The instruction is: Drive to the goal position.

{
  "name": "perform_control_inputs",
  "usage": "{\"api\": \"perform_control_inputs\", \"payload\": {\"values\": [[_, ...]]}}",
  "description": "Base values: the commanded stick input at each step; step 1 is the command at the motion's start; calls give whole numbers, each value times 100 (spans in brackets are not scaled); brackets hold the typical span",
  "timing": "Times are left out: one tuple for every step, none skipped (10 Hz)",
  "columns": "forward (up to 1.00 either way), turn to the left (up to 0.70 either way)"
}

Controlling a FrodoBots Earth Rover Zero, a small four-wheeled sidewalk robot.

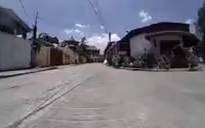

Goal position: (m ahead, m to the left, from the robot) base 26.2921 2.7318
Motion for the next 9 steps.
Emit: {"api": "perform_control_inputs", "payload": {"values": [[100,4],[100,10],[100,12],[100,-1],[100,-19],[100,-19],[100,-3],[100,12],[100,12]]}}
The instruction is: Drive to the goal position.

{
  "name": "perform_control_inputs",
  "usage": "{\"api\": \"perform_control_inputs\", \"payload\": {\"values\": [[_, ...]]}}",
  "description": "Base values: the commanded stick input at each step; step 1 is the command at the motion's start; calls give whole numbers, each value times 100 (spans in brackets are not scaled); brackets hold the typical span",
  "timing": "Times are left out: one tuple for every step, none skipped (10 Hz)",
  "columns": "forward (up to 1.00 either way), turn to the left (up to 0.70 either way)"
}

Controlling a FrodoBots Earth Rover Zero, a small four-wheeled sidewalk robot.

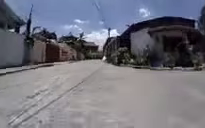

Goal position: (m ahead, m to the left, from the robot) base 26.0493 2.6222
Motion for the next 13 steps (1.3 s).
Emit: {"api": "perform_control_inputs", "payload": {"values": [[100,12],[100,12],[100,12],[100,12],[100,12],[100,12],[100,12],[100,12],[100,12],[100,12],[100,12],[100,12],[100,12]]}}
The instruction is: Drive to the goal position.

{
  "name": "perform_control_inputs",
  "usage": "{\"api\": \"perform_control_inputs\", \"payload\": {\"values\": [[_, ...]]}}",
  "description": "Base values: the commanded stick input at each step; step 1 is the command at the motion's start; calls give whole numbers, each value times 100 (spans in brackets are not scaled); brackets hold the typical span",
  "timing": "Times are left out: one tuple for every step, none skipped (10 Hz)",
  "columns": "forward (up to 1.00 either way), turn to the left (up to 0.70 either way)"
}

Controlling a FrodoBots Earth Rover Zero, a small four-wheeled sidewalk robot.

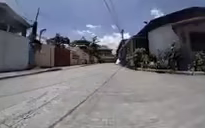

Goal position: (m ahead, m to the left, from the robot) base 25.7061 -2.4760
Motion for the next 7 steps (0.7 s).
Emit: {"api": "perform_control_inputs", "payload": {"values": [[100,12],[100,12],[100,12],[100,12],[100,-5],[100,-28],[100,-28]]}}
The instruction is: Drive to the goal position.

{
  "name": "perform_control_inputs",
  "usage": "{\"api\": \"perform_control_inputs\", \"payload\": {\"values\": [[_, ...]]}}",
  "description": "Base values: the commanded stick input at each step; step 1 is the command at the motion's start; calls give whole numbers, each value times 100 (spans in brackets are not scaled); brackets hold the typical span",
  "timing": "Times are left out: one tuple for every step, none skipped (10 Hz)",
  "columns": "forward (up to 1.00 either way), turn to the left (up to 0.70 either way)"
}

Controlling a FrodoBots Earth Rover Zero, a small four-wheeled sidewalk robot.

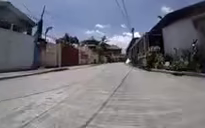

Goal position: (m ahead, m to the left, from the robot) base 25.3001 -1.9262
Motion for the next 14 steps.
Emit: {"api": "perform_control_inputs", "payload": {"values": [[100,-28],[100,-28],[100,-28],[100,-28],[100,-28],[100,-28],[100,-5],[100,12],[100,12],[100,12],[100,12],[100,12],[100,12],[100,12]]}}
